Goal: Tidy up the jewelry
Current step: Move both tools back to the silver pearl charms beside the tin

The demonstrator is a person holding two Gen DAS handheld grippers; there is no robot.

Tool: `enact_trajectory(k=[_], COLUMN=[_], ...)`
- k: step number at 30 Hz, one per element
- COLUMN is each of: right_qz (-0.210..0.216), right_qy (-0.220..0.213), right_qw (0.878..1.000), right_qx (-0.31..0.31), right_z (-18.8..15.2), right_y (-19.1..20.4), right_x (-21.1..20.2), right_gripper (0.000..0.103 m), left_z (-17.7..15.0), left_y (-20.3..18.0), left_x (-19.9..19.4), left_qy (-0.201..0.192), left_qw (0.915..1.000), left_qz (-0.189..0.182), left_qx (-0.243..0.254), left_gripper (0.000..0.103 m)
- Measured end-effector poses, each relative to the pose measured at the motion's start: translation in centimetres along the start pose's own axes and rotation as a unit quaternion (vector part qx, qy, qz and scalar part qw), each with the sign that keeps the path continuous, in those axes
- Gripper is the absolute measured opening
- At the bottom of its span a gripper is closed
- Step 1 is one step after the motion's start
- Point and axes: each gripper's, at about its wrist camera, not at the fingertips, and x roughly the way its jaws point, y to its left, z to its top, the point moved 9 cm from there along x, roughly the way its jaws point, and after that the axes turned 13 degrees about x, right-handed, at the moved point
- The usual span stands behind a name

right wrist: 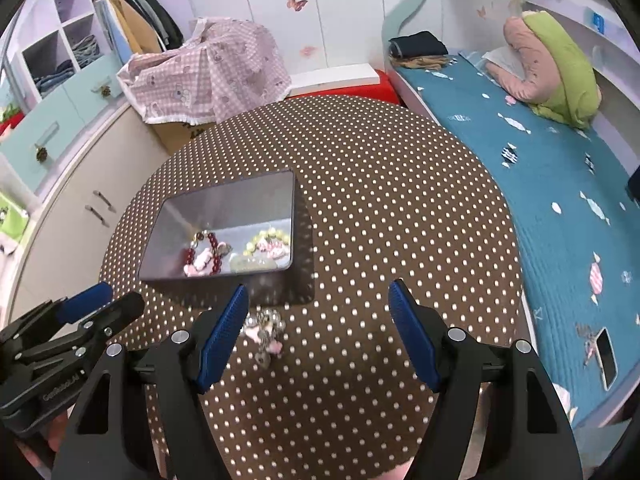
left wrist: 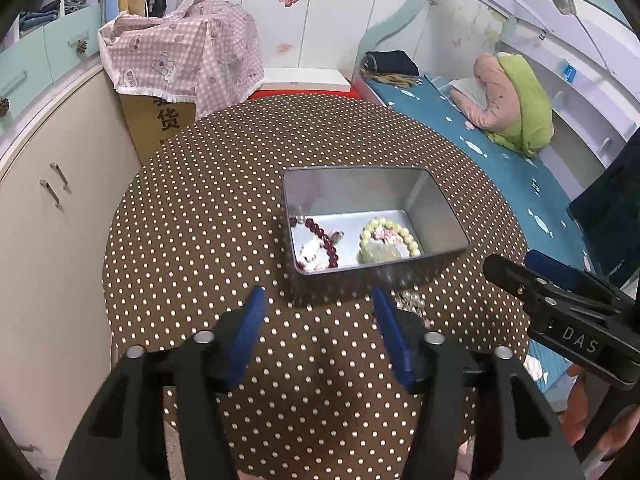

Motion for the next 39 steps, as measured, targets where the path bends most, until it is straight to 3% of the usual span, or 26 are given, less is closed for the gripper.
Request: enact_trajectory(k=[9, 20, 28, 39], right_qz=[-0.010, -0.007, -0.006, -0.018], right_qy=[0.032, 0.049, 0.073, 0.058], right_qw=[0.999, 0.998, 0.996, 0.997], right_qx=[-0.011, -0.043, -0.057, -0.039], right_z=[-3.8, -6.4, -6.9, -5.7], right_y=[-0.7, 1.5, 3.2, 1.7], right_x=[1.4, 3.3, 6.0, 6.3], right_gripper=[0.070, 0.070, 0.051, 0.010], left_z=[-2.6, -5.1, -5.6, -5.6], left_y=[-1.4, -1.5, -0.9, -0.6], left_x=[0.5, 2.2, 3.2, 4.6], left_qy=[0.020, 0.053, 0.065, 0.076], left_qw=[0.9998, 0.9984, 0.9976, 0.9964], left_qz=[-0.008, -0.012, -0.014, -0.024], left_qx=[0.001, -0.011, -0.016, -0.026], left_gripper=[0.056, 0.056, 0.056, 0.057])
